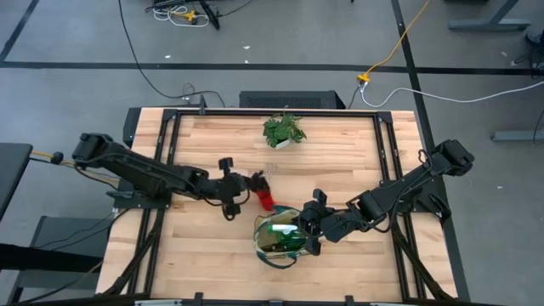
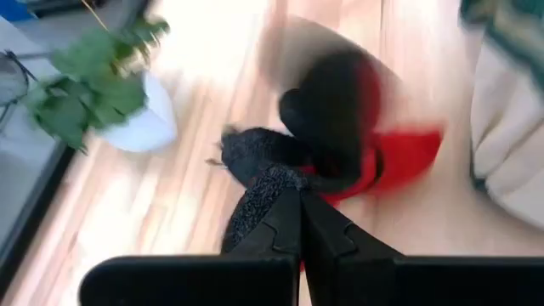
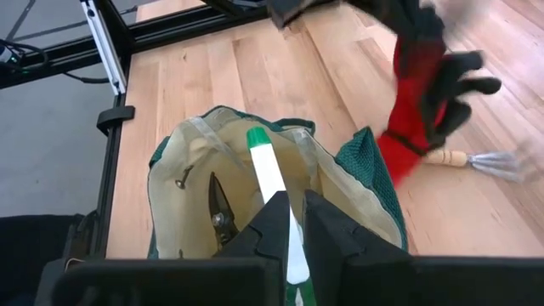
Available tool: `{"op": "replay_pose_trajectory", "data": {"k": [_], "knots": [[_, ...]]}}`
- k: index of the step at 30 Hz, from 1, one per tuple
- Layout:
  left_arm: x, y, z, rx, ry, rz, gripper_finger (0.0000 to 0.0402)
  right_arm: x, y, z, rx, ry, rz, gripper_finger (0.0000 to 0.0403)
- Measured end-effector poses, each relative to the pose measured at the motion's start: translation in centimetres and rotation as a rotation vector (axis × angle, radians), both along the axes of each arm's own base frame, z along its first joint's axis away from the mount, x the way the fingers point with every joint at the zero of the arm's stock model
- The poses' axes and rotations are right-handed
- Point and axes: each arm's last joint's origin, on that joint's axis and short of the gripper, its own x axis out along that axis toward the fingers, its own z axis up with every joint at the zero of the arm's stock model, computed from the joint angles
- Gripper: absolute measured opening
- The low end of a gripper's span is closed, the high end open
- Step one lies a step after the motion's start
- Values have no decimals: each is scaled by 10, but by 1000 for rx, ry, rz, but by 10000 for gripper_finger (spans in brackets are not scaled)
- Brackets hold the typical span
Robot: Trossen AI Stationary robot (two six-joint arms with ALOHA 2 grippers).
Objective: Pick & Place Garden tools in Gardening bag
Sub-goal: Put the red gloves into the gray gardening bag
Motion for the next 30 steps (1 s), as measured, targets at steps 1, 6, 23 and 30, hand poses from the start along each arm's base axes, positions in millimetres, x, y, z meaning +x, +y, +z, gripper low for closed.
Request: {"op": "replay_pose_trajectory", "data": {"k": [1, 6, 23, 30], "knots": [[-2, 1, 5, -1, -20, 2, 1, 0, 0, 0, -2, 0, 1, 38], [-12, 4, 24, 21, -100, 28, 1, 0, 0, 0, -20, -3, 15, 38], [-33, -3, 66, 51, -345, 6, 0, 6, -5, 5, -71, -61, -15, 38], [-41, -17, 84, 38, -474, -67, 0, 9, -12, 5, -73, -59, -37, 38]]}}
